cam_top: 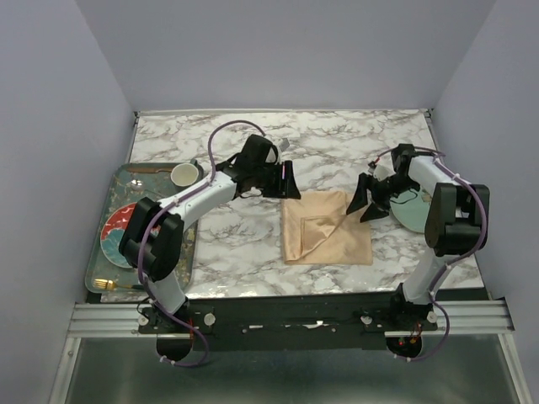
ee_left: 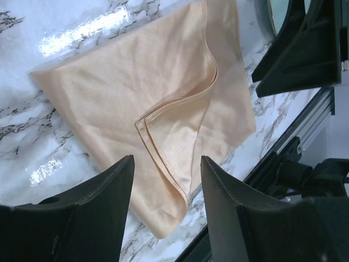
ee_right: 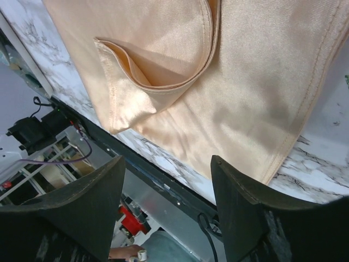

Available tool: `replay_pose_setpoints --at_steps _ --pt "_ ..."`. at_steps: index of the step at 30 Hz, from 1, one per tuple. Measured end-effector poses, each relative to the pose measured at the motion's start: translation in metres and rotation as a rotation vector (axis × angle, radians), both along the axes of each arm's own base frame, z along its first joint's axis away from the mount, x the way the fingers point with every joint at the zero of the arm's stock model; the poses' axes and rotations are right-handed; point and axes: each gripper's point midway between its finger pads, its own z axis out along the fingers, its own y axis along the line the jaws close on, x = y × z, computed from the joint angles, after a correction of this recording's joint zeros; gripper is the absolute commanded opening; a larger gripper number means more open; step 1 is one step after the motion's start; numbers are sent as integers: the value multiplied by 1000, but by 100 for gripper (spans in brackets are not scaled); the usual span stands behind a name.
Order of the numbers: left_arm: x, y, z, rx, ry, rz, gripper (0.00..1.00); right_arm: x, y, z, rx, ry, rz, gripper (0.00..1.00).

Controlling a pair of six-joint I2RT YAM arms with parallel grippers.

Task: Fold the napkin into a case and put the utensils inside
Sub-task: Fold the rectangle-folded napkin at the center of the board, then smooth out the square-folded napkin at the center of the board.

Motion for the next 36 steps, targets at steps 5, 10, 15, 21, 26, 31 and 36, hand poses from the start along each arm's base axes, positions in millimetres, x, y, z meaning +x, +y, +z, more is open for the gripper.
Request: replay_pose_setpoints --at_steps 5,10,15,21,26,31,36 --pt "-16 -6 -10 8 -20 -94 69 1 4 -7 25 28 -13 73" --pt "-31 -19 -35 29 32 -157 78 3 7 -9 50 44 -25 80" --pt "-33 -20 -66 68 99 -160 78 5 9 -13 68 56 -32 81" --pt "-19 -30 -73 68 105 -159 76 5 9 -23 68 83 -36 81" --pt "-15 -37 -72 57 102 -165 75 4 9 -32 64 107 -40 80" --pt "-18 -40 -77 61 116 -168 72 3 9 -34 63 115 -43 80" --pt "-23 -43 -86 71 137 -173 68 3 9 -37 63 128 -47 79"
